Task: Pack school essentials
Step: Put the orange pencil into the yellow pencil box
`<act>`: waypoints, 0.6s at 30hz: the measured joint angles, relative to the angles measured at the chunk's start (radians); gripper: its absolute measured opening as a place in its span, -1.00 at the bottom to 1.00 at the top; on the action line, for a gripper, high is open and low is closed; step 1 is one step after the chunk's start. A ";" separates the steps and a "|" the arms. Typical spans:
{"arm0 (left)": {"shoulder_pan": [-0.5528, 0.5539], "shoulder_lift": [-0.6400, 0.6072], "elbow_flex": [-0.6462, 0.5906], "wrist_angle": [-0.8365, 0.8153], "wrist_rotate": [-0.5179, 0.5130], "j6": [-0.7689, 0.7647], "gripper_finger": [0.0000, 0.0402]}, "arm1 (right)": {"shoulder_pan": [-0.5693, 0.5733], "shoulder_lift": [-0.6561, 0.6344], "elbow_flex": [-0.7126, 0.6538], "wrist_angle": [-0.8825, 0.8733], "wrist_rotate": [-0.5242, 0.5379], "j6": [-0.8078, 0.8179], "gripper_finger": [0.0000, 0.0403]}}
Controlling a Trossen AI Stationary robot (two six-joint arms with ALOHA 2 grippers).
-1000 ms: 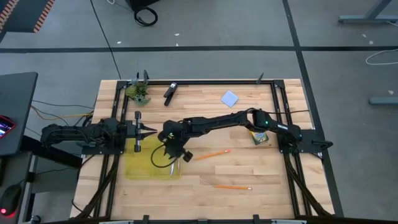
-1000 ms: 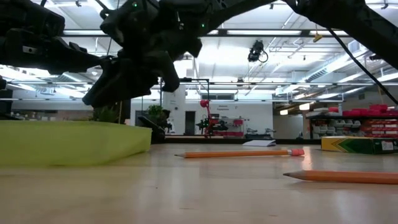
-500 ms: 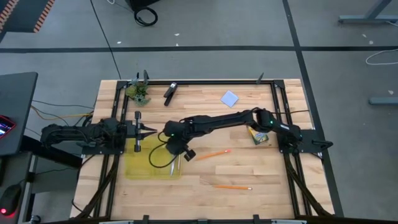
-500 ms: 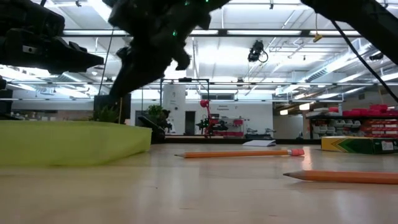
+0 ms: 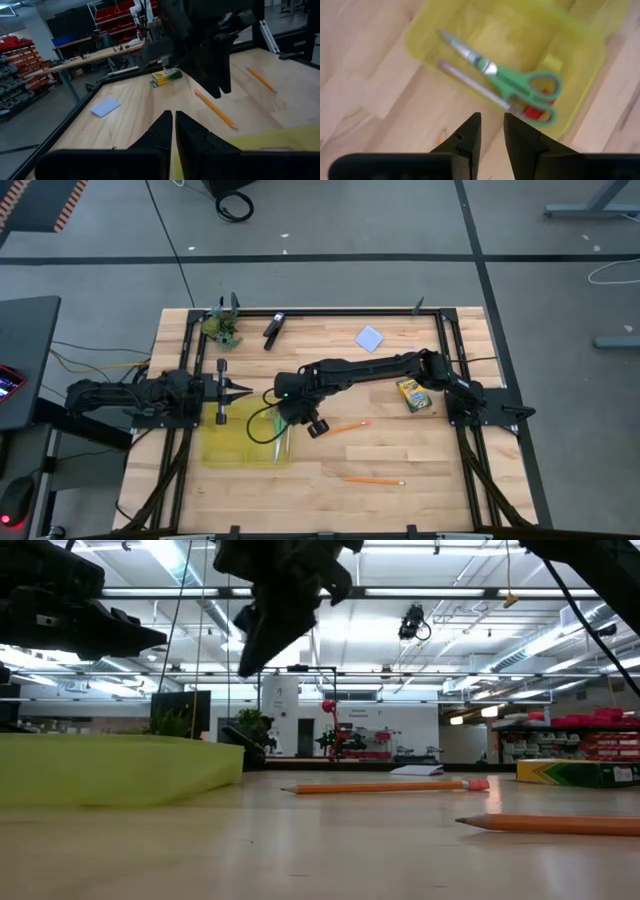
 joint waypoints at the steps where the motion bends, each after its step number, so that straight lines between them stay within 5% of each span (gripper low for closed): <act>1: 0.000 0.000 0.000 0.000 0.000 0.000 -0.84 | 0.001 -0.001 -0.014 0.001 0.000 0.011 -0.56; 8: 0.000 0.000 0.000 0.000 0.000 0.000 -0.80 | 0.012 -0.063 -0.219 0.113 0.006 0.111 -0.56; 18: 0.000 -0.002 0.000 0.001 0.000 0.000 -0.86 | 0.045 -0.338 -0.762 0.649 0.091 0.298 -0.56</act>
